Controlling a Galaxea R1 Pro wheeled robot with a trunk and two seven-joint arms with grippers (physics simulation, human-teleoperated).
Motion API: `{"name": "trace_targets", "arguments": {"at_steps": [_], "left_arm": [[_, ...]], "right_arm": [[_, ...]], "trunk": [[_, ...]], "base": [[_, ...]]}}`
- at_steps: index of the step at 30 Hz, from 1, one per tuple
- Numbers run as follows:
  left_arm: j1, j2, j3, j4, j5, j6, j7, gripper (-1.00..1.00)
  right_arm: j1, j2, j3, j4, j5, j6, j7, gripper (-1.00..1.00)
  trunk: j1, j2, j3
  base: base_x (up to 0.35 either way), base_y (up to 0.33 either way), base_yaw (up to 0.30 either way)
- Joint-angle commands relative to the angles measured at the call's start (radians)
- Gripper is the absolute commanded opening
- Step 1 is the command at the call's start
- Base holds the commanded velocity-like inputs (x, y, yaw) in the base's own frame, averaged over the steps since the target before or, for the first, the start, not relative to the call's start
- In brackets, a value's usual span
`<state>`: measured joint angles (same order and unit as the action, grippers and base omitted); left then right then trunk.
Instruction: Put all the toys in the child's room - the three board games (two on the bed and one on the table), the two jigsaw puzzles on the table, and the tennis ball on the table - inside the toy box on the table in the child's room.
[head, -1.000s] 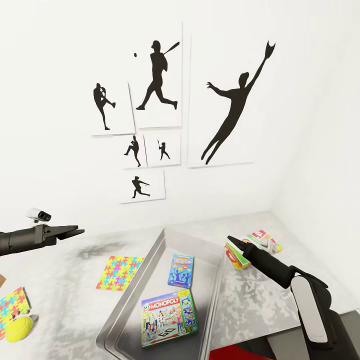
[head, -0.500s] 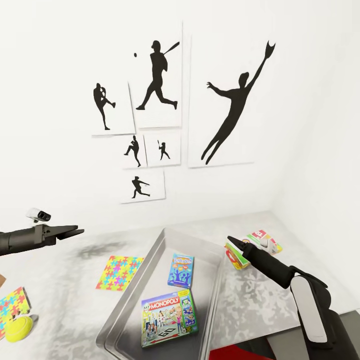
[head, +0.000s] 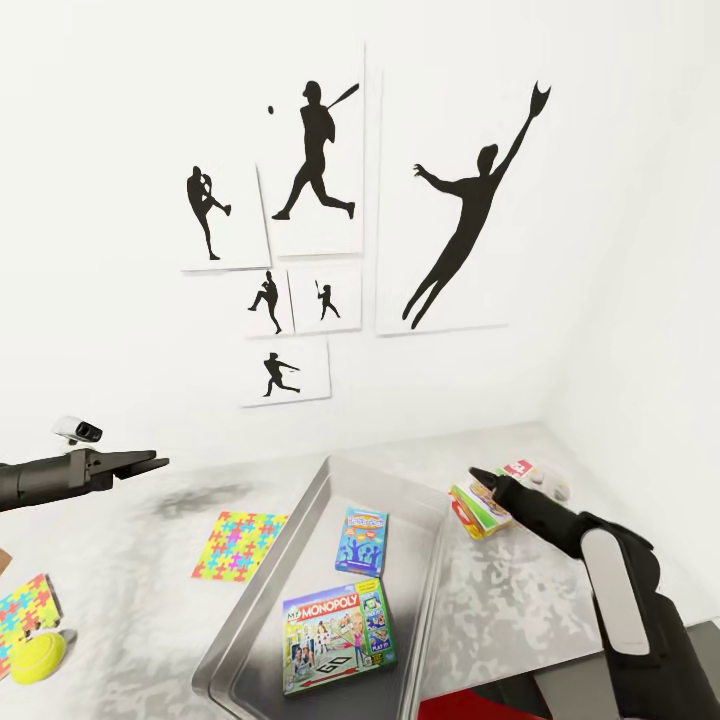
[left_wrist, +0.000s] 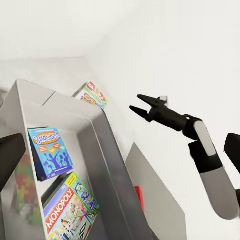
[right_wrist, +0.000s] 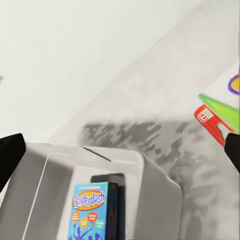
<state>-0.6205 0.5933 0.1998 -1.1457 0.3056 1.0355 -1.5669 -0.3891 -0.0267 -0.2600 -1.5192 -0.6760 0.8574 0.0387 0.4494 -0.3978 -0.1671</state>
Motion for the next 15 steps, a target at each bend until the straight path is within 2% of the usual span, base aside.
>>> {"name": "trace_targets", "arguments": {"at_steps": [1, 4, 9, 12, 13, 15], "left_arm": [[-0.001, 0.000, 0.000, 0.000, 0.000, 0.011, -0.004, 1.00], [-0.001, 0.000, 0.000, 0.000, 0.000, 0.010, -0.004, 1.00], [-0.001, 0.000, 0.000, 0.000, 0.000, 0.010, -0.004, 1.00], [-0.001, 0.000, 0.000, 0.000, 0.000, 0.010, -0.004, 1.00], [-0.001, 0.000, 0.000, 0.000, 0.000, 0.010, -0.004, 1.00], [-0.001, 0.000, 0.000, 0.000, 0.000, 0.011, -0.004, 1.00]], "right_arm": [[-0.020, 0.000, -0.002, 0.000, 0.003, 0.019, -0.014, 1.00], [-0.063, 0.000, -0.001, 0.003, 0.004, 0.037, -0.061, 1.00], [-0.152, 0.001, 0.008, 0.006, 0.001, 0.054, -0.196, 1.00], [-0.212, 0.003, 0.012, 0.012, -0.001, 0.098, -0.301, 1.00], [-0.253, 0.004, 0.013, 0.033, -0.002, 0.128, -0.367, 1.00], [-0.299, 0.005, 0.014, 0.078, -0.002, 0.148, -0.434, 1.00]], "trunk": [[0.001, -0.002, -0.002], [0.001, -0.002, -0.002], [0.001, -0.002, -0.002], [0.001, -0.002, -0.002], [0.001, -0.002, -0.002], [0.001, -0.002, -0.002]], "base": [[0.000, 0.000, 0.000], [0.000, 0.000, 0.000], [0.000, 0.000, 0.000], [0.000, 0.000, 0.000], [0.000, 0.000, 0.000], [0.000, 0.000, 0.000]]}}
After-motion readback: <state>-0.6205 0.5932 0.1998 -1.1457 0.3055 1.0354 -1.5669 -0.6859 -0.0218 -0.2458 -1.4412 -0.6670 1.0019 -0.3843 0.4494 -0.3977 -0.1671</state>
